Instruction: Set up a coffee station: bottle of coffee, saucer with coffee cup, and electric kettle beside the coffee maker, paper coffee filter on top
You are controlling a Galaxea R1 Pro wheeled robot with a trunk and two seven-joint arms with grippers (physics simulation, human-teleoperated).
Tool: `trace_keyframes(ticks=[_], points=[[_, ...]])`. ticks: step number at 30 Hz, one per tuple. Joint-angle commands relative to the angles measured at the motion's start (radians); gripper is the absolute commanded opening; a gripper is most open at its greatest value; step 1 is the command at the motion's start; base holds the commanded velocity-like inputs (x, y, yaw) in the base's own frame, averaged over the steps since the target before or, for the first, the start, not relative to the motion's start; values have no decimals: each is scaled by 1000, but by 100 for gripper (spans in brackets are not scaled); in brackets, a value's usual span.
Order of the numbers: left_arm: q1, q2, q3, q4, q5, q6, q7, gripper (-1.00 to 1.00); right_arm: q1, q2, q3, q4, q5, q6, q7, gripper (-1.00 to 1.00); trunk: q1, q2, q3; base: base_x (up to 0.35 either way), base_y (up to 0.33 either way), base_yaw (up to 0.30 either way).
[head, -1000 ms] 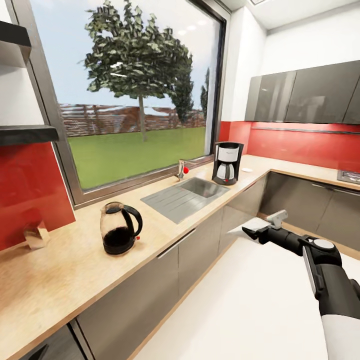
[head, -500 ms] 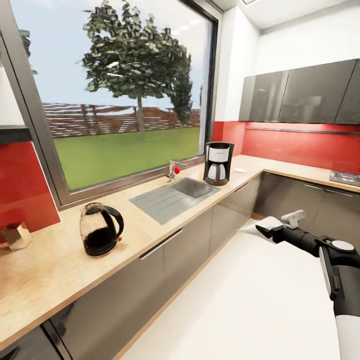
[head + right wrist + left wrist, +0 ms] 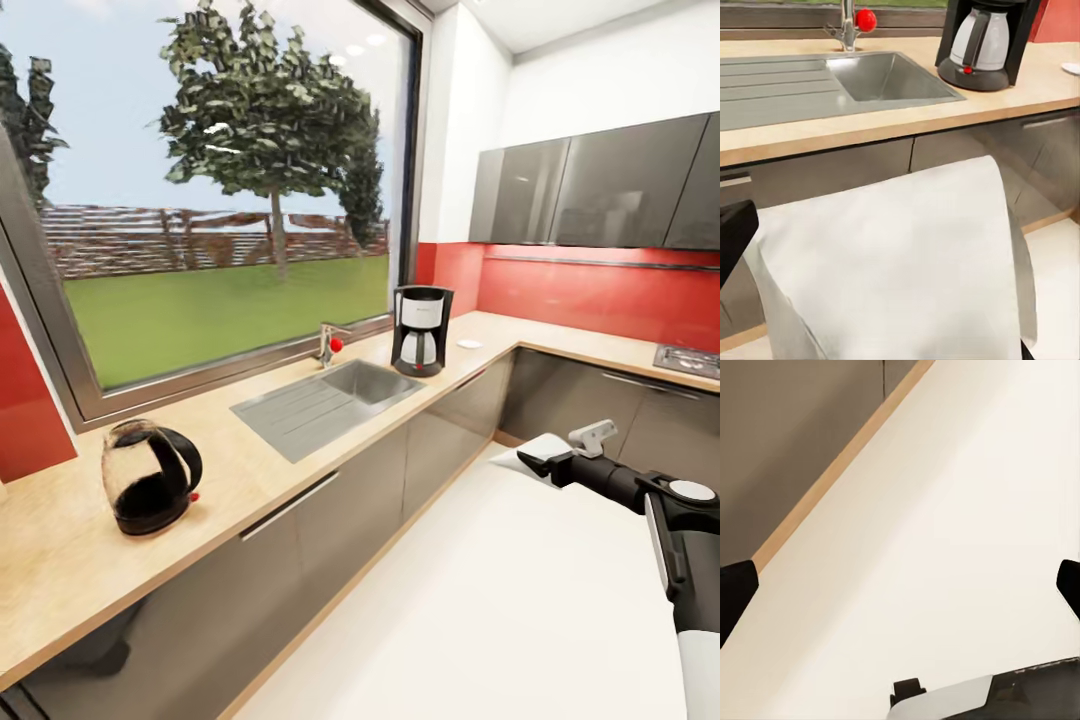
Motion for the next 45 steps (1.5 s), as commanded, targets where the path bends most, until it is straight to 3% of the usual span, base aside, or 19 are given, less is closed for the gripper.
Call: trace_keyframes(ticks=[1, 12, 20, 45], points=[[0, 0, 5, 1, -9, -4, -4, 100, -1, 0, -2, -1, 5, 6, 8, -100, 1, -1, 0, 263, -234, 0], [0, 0, 5, 2, -10, -3, -4, 100, -1, -3, -2, -3, 7, 8, 7, -100, 1, -1, 0, 263, -234, 0], [0, 0, 5, 3, -10, -2, -4, 100, -1, -3, -2, -3, 39, 7, 7, -100, 1, -1, 0, 263, -234, 0], [0, 0, 5, 3, -8, -2, -4, 100, -1, -3, -2, -3, 42, 6, 7, -100, 1, -1, 0, 263, -234, 0]])
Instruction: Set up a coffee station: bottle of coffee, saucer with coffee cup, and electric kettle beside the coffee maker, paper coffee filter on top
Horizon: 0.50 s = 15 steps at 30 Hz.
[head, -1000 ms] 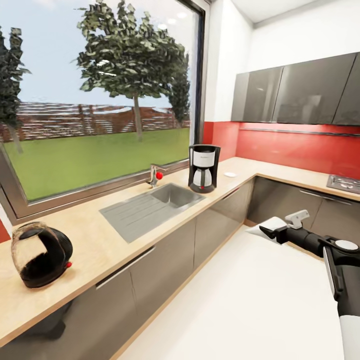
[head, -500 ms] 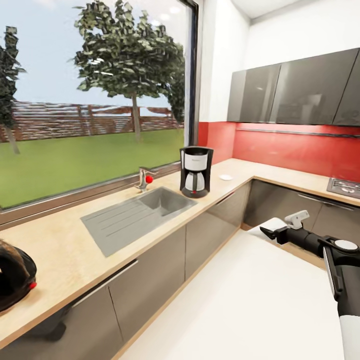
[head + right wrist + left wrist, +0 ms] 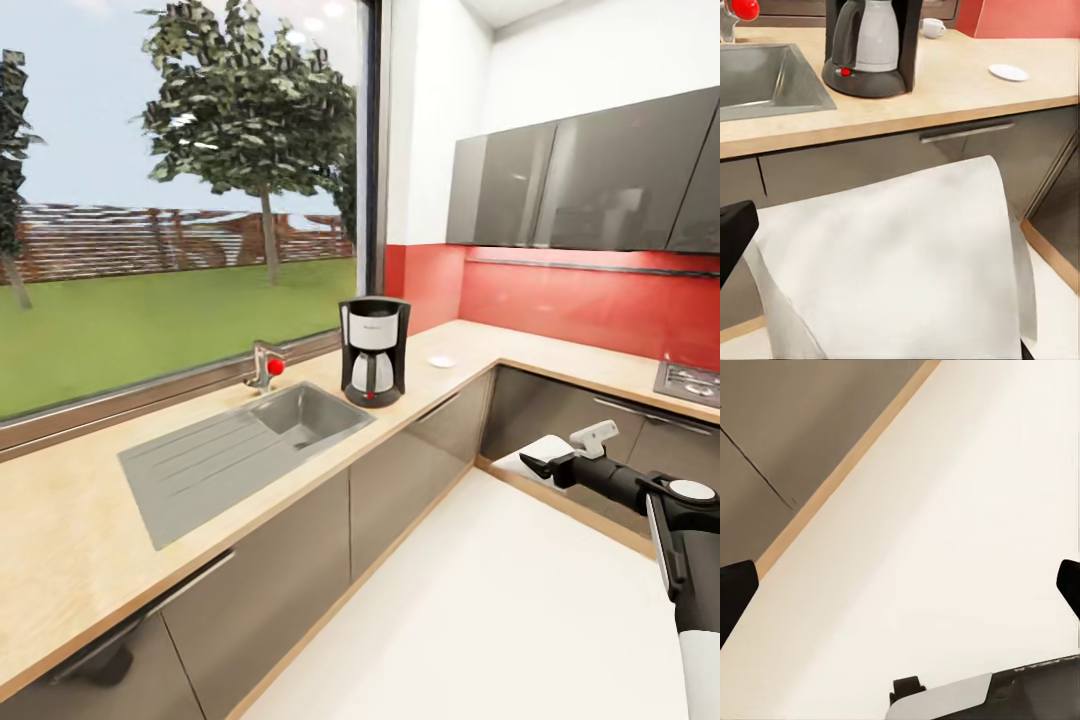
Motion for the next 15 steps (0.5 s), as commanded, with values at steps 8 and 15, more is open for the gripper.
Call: trace_keyframes(ticks=[8, 15], points=[[0, 0, 5, 0, -8, -4, -4, 100, -1, 2, -2, -1, 3, 6, 8, -100, 1, -1, 0, 263, -232, 0], [0, 0, 5, 1, -8, -4, -4, 100, -1, 2, -2, -1, 3, 6, 8, -100, 1, -1, 0, 263, -231, 0]])
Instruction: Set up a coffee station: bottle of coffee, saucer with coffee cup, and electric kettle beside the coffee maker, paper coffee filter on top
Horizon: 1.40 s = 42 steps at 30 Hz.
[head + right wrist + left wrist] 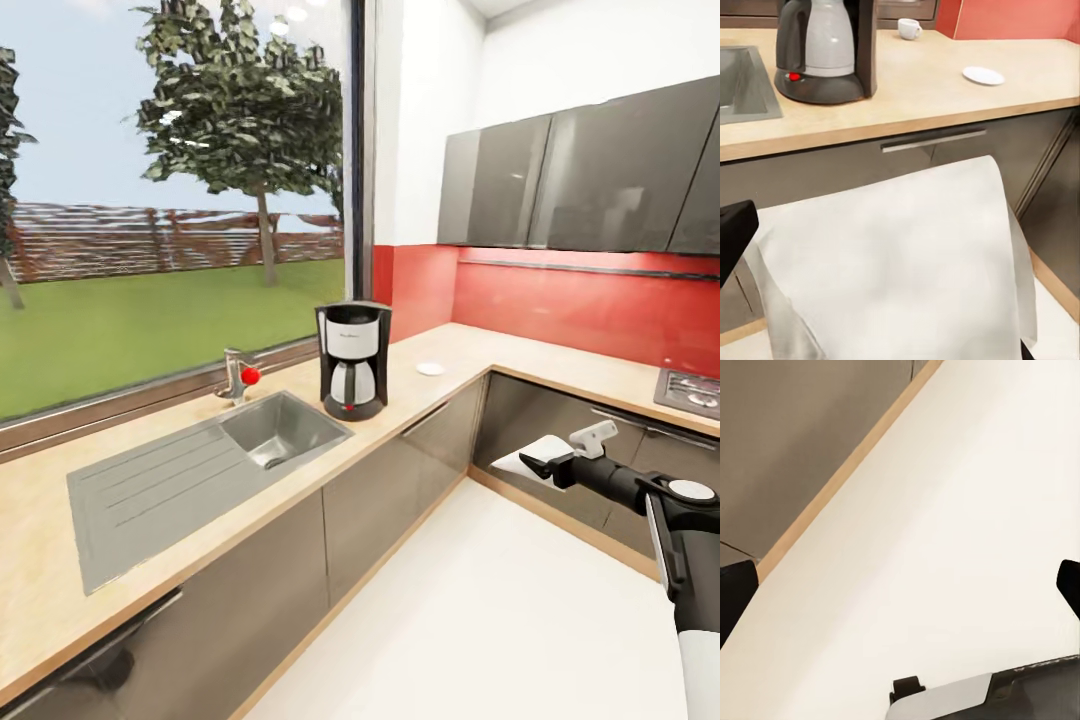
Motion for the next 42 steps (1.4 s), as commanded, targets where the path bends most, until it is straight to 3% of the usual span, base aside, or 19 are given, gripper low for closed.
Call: trace_keyframes(ticks=[1, 23, 28, 29, 31, 34, 36, 39, 40, 42], points=[[0, 0, 5, 0, -8, -4, -3, 100, 0, 0, -2, -1, 4, 6, 9, -100, 1, -1, 0, 263, -231, 0], [0, 0, 5, 2, -8, -4, -3, 100, -1, 2, -1, -2, 3, 6, 10, -100, 1, -1, 0, 262, -230, 0], [2, 3, 0, 1, -14, 6, -3, 100, -2, 17, 4, 9, 3, 11, 2, -100, 1, -1, 0, 52, -41, 0], [11, 12, -6, 2, -18, 13, -2, 100, -2, 67, 11, 28, 4, 13, -38, -100, 1, -1, 0, 5, -4, 0], [13, 20, -7, 8, -18, 15, -2, 100, -2, 111, 20, 36, 5, 15, -92, -100, 1, -1, 0, 3, -2, 0], [15, 51, -4, 68, -18, 23, -1, 100, -5, 198, 65, 33, 9, 71, -297, -100, 1, -1, 0, 1, 0, 0], [14, 71, -2, 144, -18, 40, -1, 100, -18, 248, 138, 12, 10, 163, -462, -100, 1, -1, 0, 0, 0, 0], [14, 83, -1, 239, -17, 92, 11, 100, -65, 315, 281, -11, 10, 290, -710, -100, 1, -1, 0, 0, 0, 0], [14, 85, -1, 248, -16, 103, 18, 100, -75, 328, 300, -13, 9, 307, -745, -100, 1, -1, 0, 0, 0, 0], [14, 88, -2, 273, -16, 155, 70, 100, -121, 384, 353, -17, 7, 372, -843, -100, 1, -1, 0, 0, 0, 0]])
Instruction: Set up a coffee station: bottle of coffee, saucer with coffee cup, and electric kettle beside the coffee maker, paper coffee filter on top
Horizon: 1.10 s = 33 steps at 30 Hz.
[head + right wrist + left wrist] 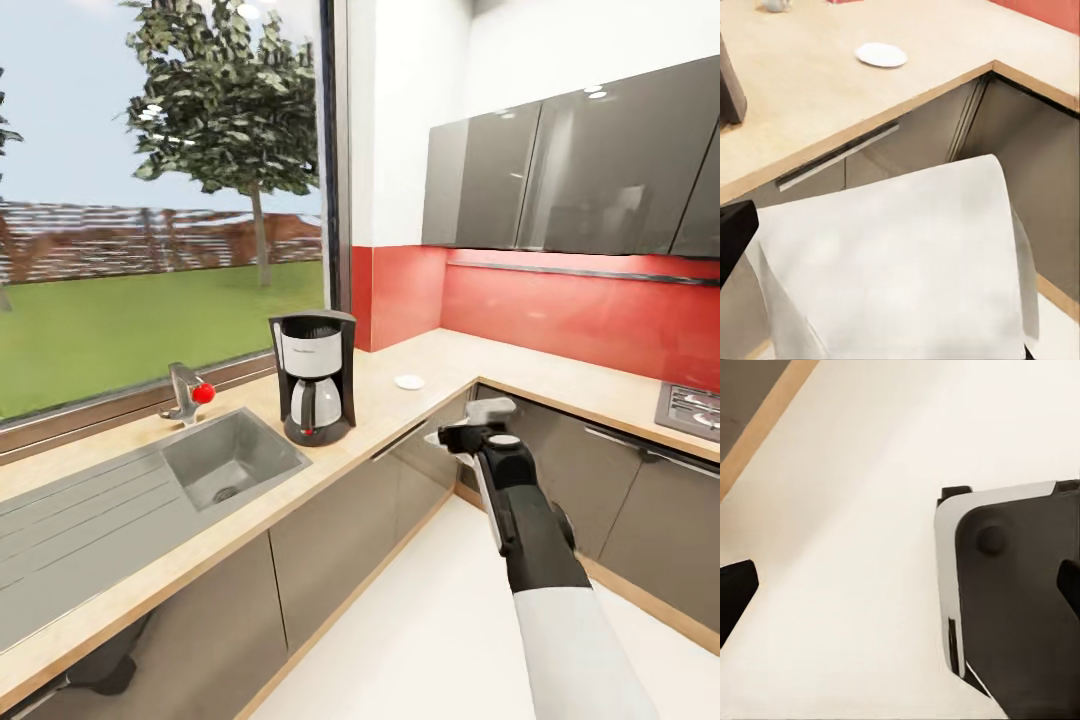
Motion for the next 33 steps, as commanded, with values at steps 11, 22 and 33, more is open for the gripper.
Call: trace_keyframes(ticks=[11, 22, 33], points=[[0, -10, 7, 35, 1, 164, 247, 100, -319, 37, 38, 134, 12, 274, -84, -100, 0, -1, -1, 0, 0, 0], [0, -14, 9, 78, 2, 232, 255, 100, -387, 37, -7, 289, 13, 274, -256, -100, 0, -1, -1, 0, 0, 0], [1, -17, 9, 80, 2, 268, 256, 100, -1044, 37, -460, 1097, -133, 274, -599, -100, 0, -1, -1, 0, 0, 0]])
